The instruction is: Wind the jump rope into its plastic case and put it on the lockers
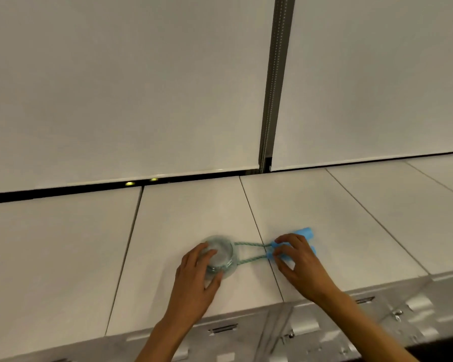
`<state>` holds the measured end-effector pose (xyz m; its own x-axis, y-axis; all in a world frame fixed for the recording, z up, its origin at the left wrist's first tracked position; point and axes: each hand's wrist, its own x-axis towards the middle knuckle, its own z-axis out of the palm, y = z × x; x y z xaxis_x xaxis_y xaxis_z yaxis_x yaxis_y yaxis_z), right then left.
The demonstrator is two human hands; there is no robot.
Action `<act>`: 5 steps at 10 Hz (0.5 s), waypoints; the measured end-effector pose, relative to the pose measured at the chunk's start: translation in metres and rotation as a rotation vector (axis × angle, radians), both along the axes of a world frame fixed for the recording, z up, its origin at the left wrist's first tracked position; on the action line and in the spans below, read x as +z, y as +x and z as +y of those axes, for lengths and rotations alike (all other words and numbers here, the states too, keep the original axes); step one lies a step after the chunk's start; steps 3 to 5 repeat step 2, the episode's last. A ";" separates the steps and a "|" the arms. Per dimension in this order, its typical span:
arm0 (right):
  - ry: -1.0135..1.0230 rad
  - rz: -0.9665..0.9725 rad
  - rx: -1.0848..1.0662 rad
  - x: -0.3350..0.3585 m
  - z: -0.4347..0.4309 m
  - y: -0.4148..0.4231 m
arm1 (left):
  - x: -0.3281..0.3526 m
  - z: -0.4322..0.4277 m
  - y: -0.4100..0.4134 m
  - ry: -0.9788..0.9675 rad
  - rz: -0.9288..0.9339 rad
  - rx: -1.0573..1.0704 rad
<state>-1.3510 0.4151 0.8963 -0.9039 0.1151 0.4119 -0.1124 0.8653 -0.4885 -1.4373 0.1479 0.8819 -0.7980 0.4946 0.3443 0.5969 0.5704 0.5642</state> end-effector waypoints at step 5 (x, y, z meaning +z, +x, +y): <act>-0.046 0.047 -0.017 0.016 -0.010 0.022 | 0.021 -0.001 0.019 0.077 -0.041 -0.017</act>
